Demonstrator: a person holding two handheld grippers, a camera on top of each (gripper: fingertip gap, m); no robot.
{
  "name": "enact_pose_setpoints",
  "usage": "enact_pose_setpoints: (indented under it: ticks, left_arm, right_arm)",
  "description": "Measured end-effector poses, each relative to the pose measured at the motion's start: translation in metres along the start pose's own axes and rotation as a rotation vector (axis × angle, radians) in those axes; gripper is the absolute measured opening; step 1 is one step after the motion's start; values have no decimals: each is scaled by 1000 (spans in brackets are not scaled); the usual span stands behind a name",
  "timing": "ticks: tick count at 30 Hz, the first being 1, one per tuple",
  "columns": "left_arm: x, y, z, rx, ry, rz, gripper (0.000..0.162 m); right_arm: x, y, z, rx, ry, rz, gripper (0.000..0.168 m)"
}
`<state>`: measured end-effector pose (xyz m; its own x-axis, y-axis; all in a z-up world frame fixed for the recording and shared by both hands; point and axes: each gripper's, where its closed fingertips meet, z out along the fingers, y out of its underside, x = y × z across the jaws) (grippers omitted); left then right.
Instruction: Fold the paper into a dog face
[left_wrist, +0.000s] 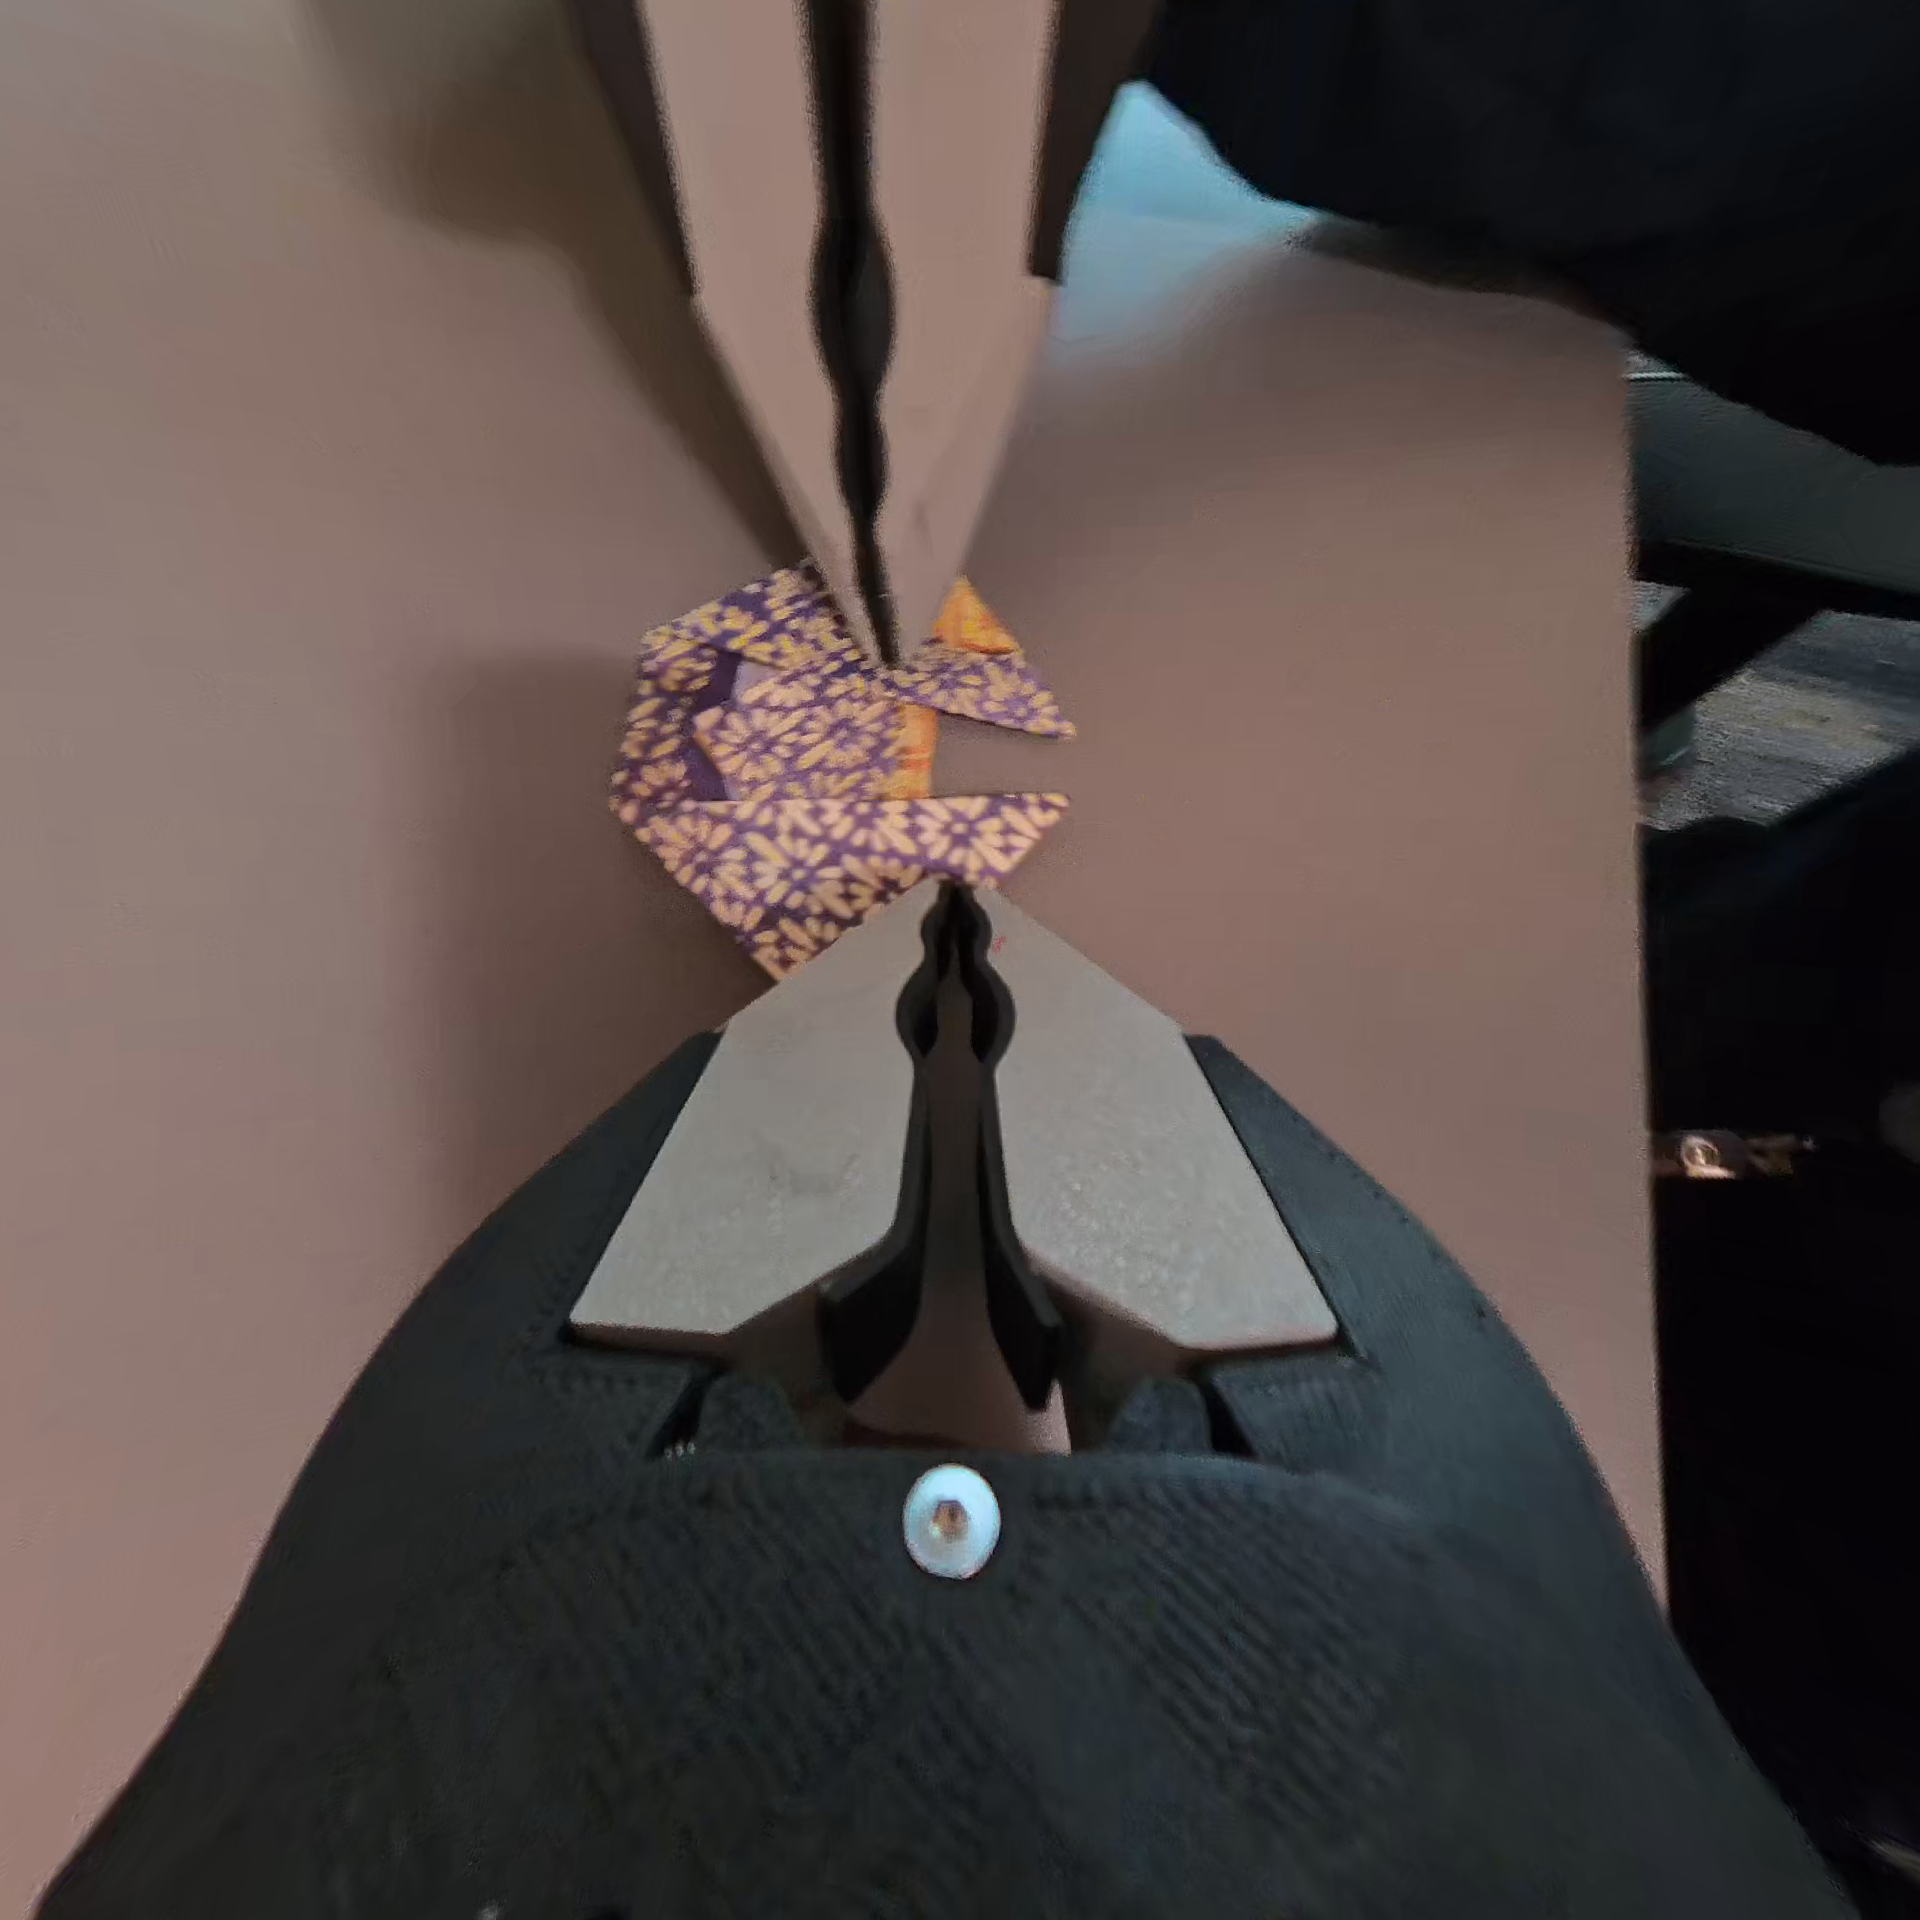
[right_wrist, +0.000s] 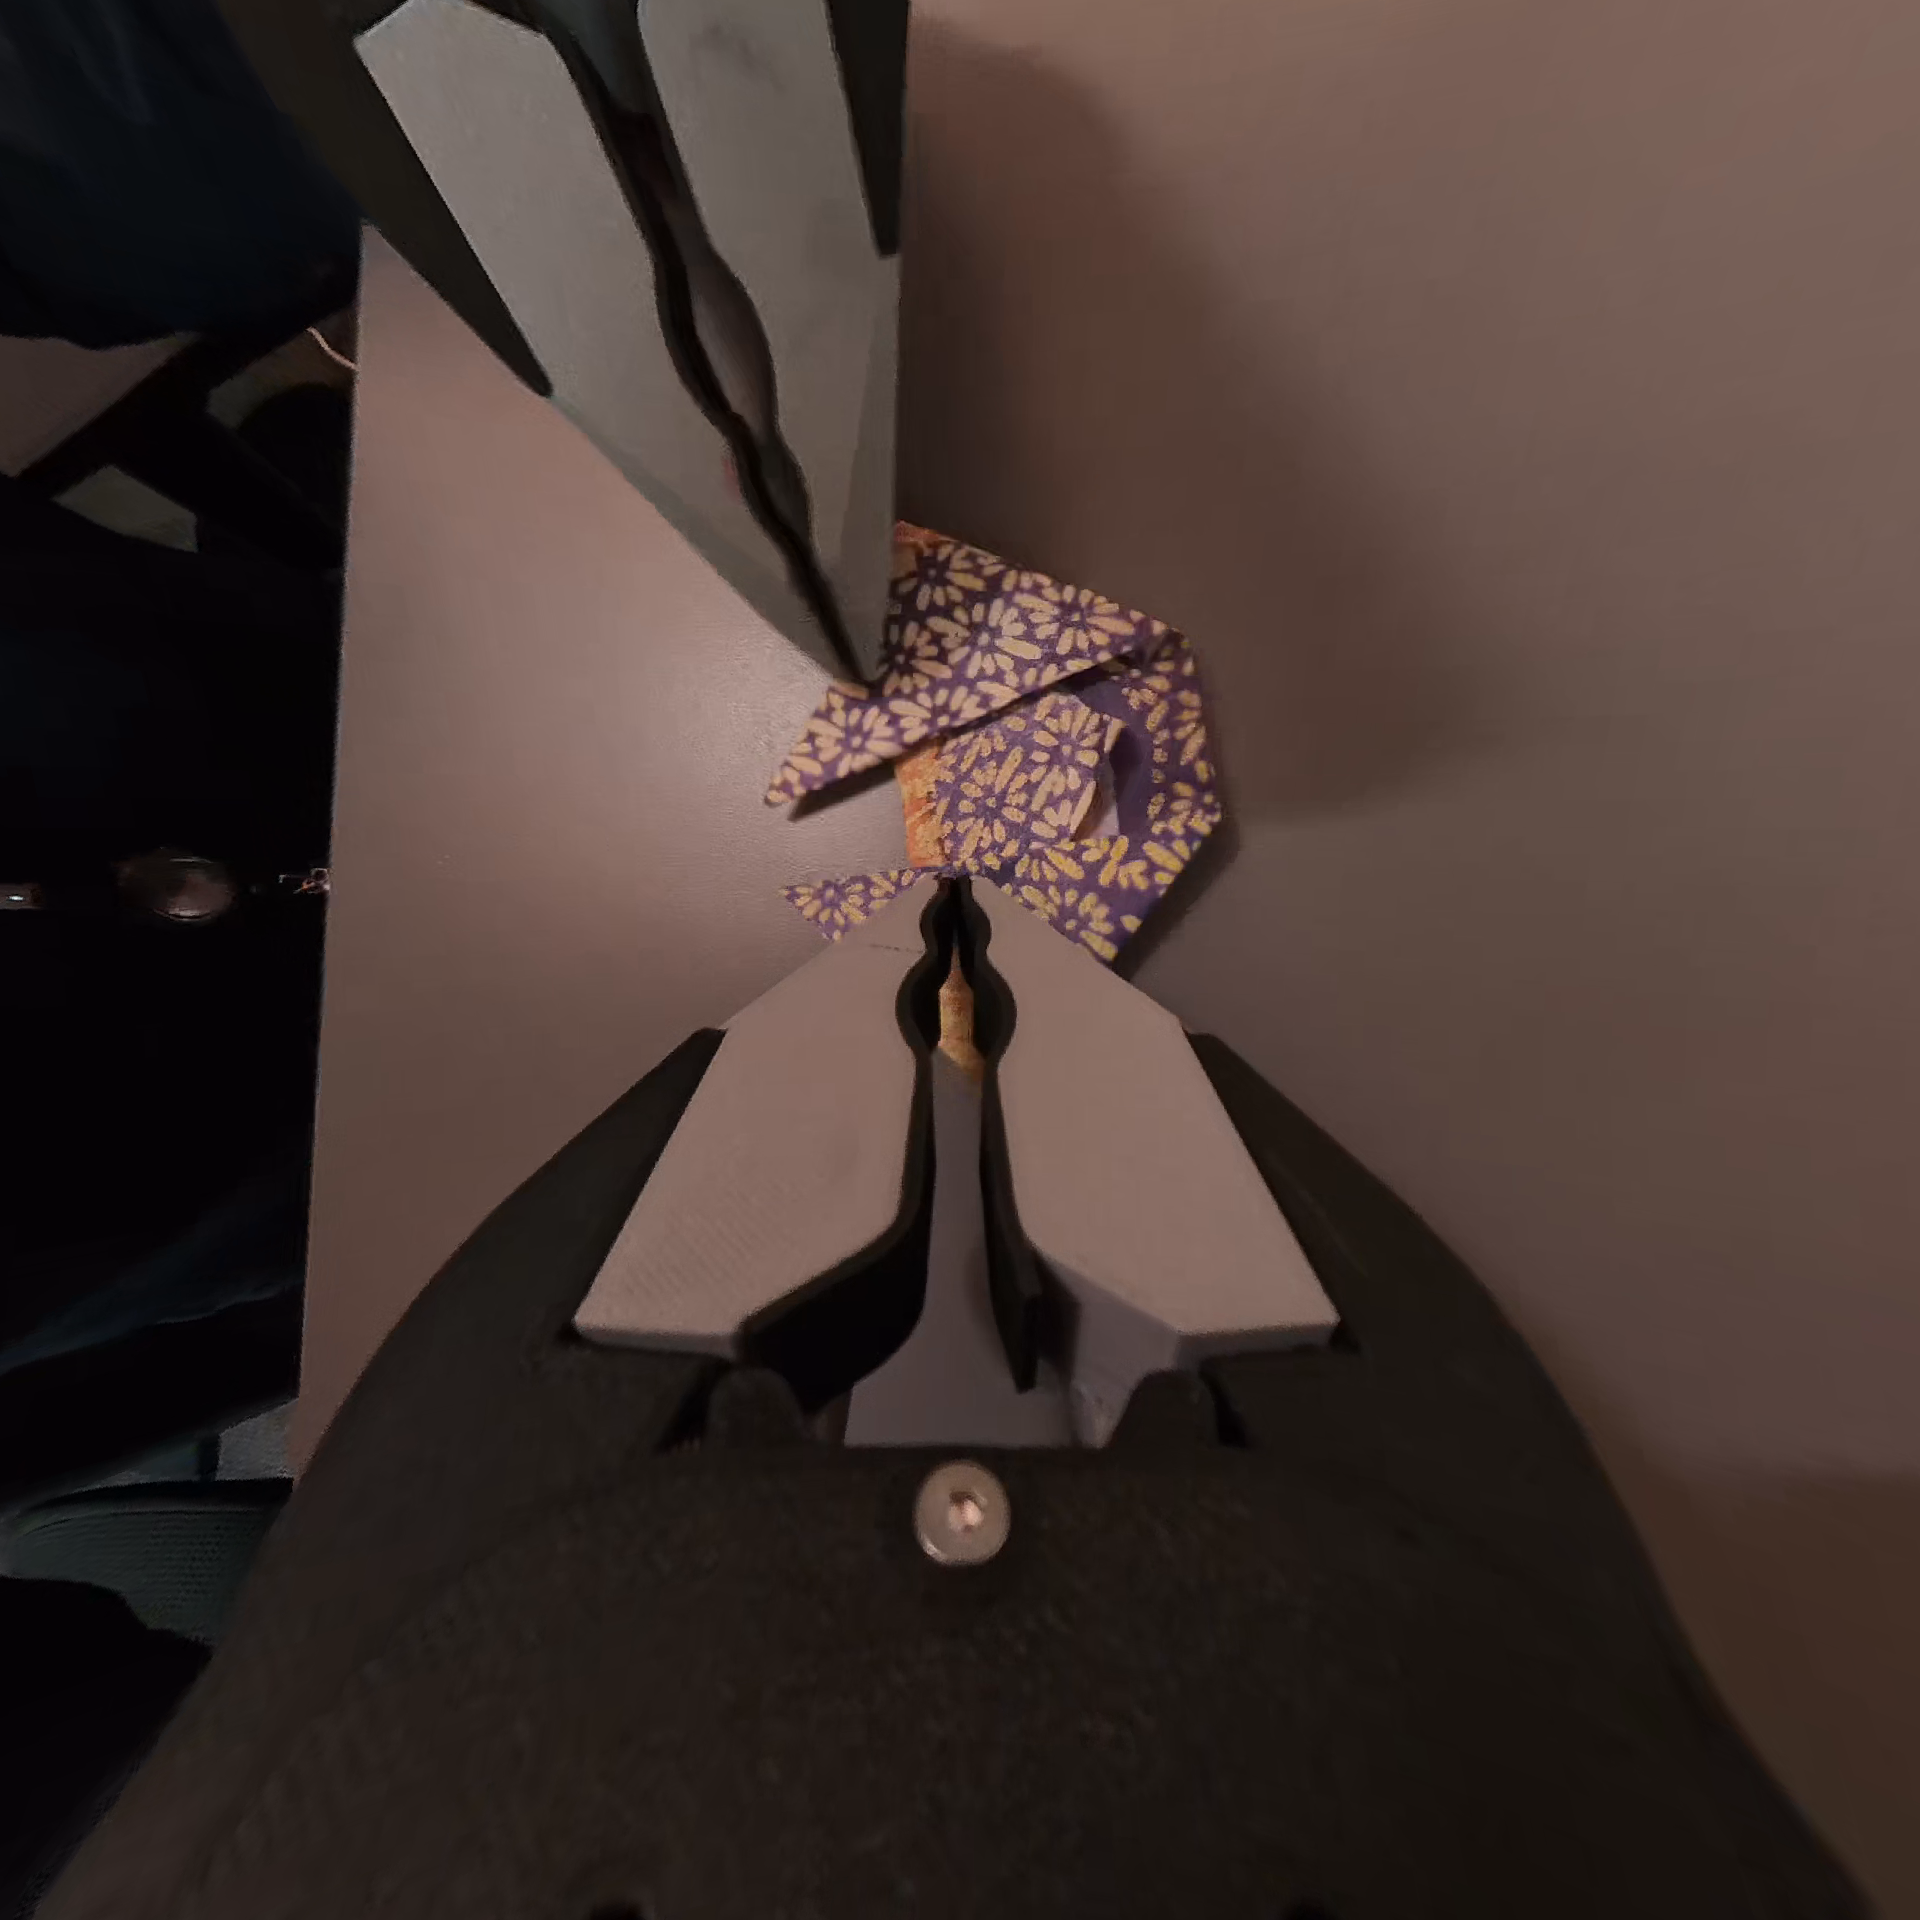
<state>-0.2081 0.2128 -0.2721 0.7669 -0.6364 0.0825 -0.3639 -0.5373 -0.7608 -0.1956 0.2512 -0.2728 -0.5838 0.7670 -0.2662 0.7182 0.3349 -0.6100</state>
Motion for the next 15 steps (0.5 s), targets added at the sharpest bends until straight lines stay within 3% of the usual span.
enact_pose_setpoints:
  ticks: [4,6,14,15]
  left_arm:
    - [0,-21,-22,193,-20,18,0]
    - [-1,-27,-31,262,-19,6,19]
    - [-12,-28,-41,303,-72,14,22]
    - [-15,-28,-43,310,-86,17,22]
  right_arm:
    - [1,-13,-22,108,15,-15,0]
    - [3,-17,-34,157,47,-42,0]
    - [5,-14,-63,225,180,-137,0]
    - [5,-15,-67,243,195,-141,10]
